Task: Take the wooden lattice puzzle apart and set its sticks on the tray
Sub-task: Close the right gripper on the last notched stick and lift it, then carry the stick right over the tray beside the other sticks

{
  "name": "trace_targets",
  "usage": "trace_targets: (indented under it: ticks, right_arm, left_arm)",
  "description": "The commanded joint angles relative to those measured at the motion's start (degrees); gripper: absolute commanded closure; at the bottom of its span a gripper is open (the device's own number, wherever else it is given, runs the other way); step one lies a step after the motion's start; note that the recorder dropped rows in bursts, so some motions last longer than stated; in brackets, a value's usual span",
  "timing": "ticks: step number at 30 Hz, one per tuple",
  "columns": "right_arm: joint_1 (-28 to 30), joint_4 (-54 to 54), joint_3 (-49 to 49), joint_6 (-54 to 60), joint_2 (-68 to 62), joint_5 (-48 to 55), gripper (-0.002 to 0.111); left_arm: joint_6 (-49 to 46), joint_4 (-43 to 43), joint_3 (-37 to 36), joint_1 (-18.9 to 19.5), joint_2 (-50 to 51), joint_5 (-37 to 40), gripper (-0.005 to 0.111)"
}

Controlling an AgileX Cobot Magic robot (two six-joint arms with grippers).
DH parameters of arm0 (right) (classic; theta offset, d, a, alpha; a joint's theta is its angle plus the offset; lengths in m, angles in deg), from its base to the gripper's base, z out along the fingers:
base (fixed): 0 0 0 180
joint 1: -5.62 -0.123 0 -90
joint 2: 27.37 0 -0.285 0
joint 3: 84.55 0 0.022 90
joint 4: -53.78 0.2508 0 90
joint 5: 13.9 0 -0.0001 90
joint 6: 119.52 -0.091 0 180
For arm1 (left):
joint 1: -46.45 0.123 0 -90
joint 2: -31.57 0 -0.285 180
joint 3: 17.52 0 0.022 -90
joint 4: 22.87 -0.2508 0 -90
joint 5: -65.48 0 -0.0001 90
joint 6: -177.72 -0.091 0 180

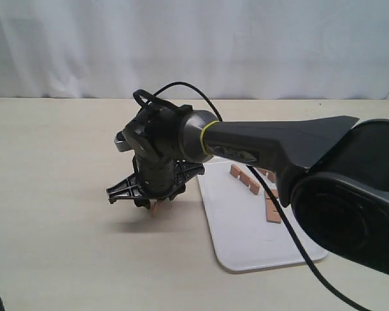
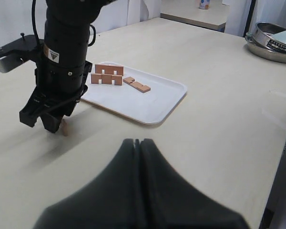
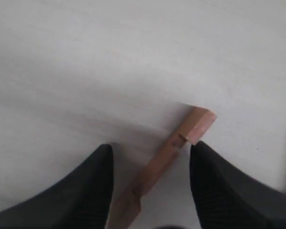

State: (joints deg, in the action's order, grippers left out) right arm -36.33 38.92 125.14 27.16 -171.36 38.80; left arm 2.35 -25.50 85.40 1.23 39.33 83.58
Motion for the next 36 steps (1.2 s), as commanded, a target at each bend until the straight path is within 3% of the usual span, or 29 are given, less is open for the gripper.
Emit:
trace_targets:
  ticks: [1,4,21,29,36]
  right_arm:
    - [0.04,0.72,0.39,-0.13,-0.81,0.29,0.079]
    - [0.04,0.72,0.39,1.98,-0.81,1.88,0.104]
    - [0.04,0.72,0.04,15.17,4.92,11.84,0.104]
    - [-0.19,1.22,-7.46,20.93,8.64,11.69,0.104]
    - [-0.19,7.19,-13.79,32.68,13.87,11.67,0.104]
  left_arm:
    - [0.16,0.21,-0.13,-0.16,0.02,-0.42,0.107]
    - [0.16,0.21,-0.13,-0.16,0.02,-0.42,0.107]
    - [0.16,0.21,-0.13,-0.16,0.02,-0.42,0.107]
    - [0.16,0.21,-0.13,-0.16,0.02,-0.42,0.107]
    - [0.16,0.21,-0.13,-0.16,0.02,-0.42,0.107]
